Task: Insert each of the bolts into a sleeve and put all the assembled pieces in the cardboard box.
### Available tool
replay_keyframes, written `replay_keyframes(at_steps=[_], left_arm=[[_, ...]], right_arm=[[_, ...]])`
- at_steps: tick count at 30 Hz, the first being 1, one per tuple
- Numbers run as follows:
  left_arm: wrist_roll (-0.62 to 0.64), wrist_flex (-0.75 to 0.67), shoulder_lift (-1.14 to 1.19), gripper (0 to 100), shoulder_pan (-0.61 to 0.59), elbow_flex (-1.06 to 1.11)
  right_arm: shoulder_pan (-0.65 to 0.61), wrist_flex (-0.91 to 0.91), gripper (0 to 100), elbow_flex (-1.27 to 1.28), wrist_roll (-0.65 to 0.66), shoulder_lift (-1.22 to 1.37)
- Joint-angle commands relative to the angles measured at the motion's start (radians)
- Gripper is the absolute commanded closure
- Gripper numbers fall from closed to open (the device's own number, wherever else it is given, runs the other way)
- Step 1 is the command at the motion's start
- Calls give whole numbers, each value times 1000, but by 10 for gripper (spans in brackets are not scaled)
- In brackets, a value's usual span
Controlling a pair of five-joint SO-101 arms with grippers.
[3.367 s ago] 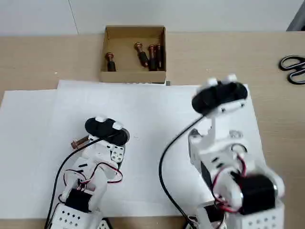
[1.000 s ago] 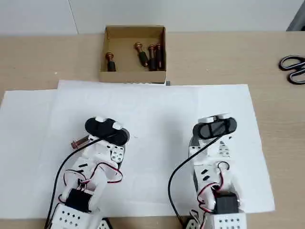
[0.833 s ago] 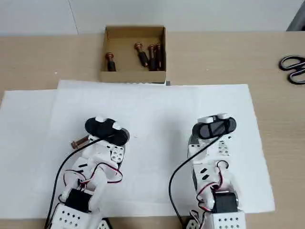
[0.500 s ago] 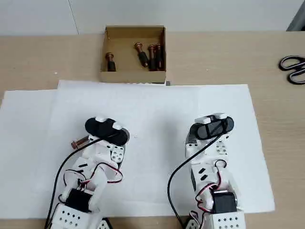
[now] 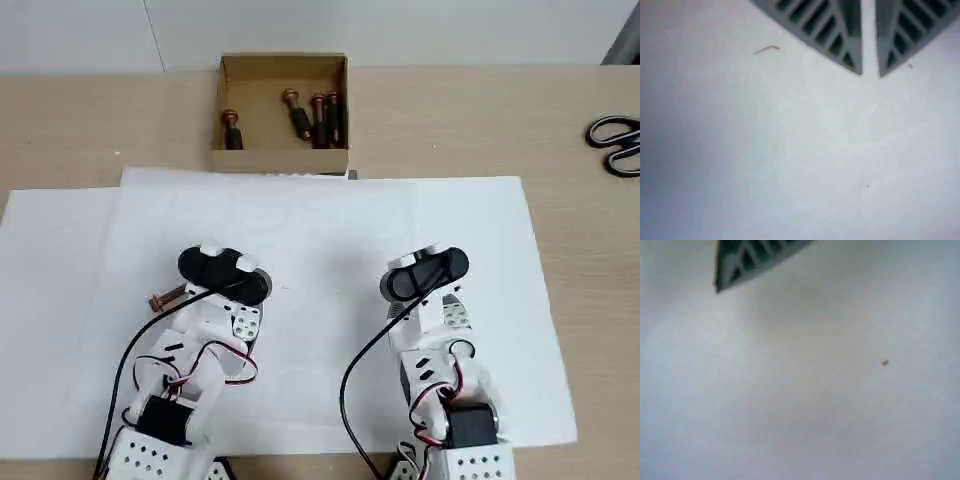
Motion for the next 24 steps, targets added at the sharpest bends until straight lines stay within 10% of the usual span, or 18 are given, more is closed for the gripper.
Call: replay_keyframes(at_steps=[1, 24], left_arm=[[-2, 0, -14, 992, 3, -7], [-2, 0, -14, 992, 3, -7]], right_arm=[[-4, 4, 848, 15, -12, -8], [50, 4, 847, 15, -14, -8]])
